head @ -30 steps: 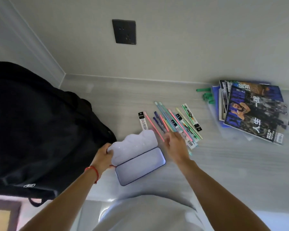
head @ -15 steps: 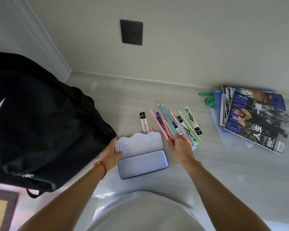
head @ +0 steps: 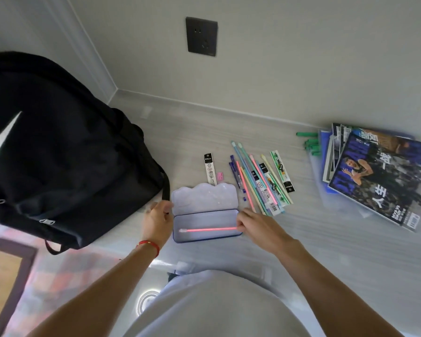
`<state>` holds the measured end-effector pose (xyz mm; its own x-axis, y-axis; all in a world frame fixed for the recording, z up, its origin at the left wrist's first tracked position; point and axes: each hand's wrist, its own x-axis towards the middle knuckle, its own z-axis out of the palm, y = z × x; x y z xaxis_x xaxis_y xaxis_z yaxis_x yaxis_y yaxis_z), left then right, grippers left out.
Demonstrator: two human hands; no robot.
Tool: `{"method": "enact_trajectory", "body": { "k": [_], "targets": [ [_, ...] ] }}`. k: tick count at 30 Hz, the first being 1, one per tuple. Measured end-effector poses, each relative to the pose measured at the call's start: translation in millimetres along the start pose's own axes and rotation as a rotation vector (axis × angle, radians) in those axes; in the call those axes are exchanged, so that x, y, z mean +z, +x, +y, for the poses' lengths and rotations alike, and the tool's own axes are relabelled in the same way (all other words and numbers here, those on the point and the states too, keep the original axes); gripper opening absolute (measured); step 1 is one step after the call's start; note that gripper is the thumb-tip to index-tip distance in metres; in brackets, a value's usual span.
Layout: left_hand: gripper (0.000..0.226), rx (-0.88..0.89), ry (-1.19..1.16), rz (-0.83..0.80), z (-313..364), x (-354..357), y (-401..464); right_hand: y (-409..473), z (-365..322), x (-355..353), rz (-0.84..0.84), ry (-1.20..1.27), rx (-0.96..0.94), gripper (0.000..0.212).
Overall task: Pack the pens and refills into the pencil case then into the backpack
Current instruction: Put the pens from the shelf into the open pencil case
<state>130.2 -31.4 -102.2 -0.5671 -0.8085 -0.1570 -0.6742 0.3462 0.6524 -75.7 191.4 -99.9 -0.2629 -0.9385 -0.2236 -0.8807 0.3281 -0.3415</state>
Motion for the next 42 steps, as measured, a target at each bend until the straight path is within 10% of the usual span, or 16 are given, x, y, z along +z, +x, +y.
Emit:
{"method": "enact_trajectory", "body": {
  "k": [13, 20, 29, 42],
  "targets": [
    [0.027, 0.369, 0.230, -0.269, -16, 20, -37, 4, 22, 17, 0.157, 0.070, 0.553, 0.032],
    [0.026, 0.311, 0.241, -0.333, -12, 15, -37, 6, 17, 23, 0.196, 0.047, 0.658, 0.026],
    [0.024, 0.229, 0.196, -0.376, -11, 15, -33, -19, 21, 27, 0.638, 0.566, 0.650, 0.007],
    [0.049, 0.245, 0.115, -0.053, -18, 5, -17, -20, 12, 21, 0.148, 0.297, 0.190, 0.006]
  ]
}}
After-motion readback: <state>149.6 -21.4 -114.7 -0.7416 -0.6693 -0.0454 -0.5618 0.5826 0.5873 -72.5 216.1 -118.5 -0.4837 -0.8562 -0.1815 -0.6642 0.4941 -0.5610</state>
